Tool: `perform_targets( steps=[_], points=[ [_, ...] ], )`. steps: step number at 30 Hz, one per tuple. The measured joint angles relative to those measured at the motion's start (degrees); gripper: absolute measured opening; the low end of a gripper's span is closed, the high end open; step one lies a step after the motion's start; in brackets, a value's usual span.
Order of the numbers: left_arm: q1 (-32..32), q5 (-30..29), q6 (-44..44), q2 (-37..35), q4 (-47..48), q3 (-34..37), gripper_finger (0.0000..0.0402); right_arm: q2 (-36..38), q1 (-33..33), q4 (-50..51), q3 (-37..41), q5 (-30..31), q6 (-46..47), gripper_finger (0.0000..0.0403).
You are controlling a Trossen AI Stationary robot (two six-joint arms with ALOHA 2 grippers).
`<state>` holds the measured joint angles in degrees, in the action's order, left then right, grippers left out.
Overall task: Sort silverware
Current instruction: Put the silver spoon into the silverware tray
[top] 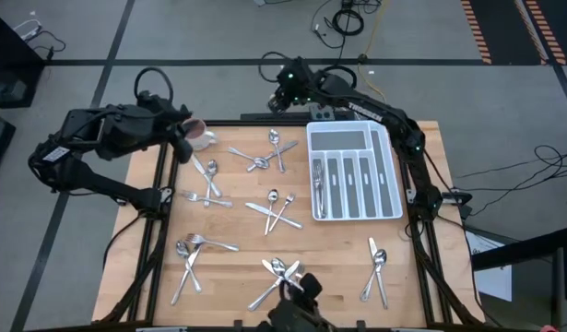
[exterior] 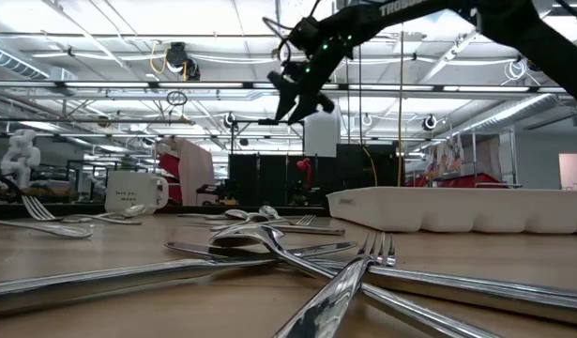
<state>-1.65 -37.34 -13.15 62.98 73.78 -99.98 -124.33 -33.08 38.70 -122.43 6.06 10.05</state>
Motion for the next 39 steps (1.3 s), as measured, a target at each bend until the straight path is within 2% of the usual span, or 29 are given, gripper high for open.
perform_targets(
  steps=[4, 8, 12, 15, 21, 26, 32, 36, 39],
  points=[
    [0.00, -0.01, -2.77, -0.50, 2.55, 0.00, 0.0125, -4.84, -1.17, 0.83, 0.09, -1.15, 4.77, 0.0174],
    [0.00, -0.01, -4.34, -1.05, 3.61, 0.00, 0.0125, -7.90, -2.84, 0.37, 0.08, -6.20, 11.18, 0.0174],
    [0.00, 0.02, -6.12, -1.77, 3.92, 0.00, 0.0125, -10.33, -3.36, 0.30, 0.07, -8.67, 13.84, 0.0174],
    [0.00, 0.28, -7.75, -2.08, 4.14, 0.00, 0.0125, -10.95, -3.46, 0.27, 0.09, -12.90, 16.33, 0.0174],
    [0.00, 0.89, -9.08, -1.95, 5.02, 0.00, 0.0125, -10.77, -3.21, 0.87, 0.04, -13.57, 14.07, 0.0174],
    [0.00, 1.09, -9.07, -1.92, 4.94, 0.00, 0.0125, -10.77, -3.46, 4.72, 0.04, -18.15, 11.92, 0.0174],
    [0.00, 1.11, -11.30, -1.61, 4.79, 0.00, 0.0125, -11.26, -3.32, 7.22, 0.02, -18.60, 7.36, 0.0174],
    [0.00, 1.27, -13.59, -1.08, 4.72, 0.00, 0.0125, -11.65, -3.11, 10.16, 0.09, -21.10, 7.17, 0.0174],
    [0.00, 1.88, -15.07, -0.42, 1.45, 1.54, 0.0125, -10.98, -2.83, 13.27, 0.09, -26.76, 5.95, 0.0174]
  ],
)
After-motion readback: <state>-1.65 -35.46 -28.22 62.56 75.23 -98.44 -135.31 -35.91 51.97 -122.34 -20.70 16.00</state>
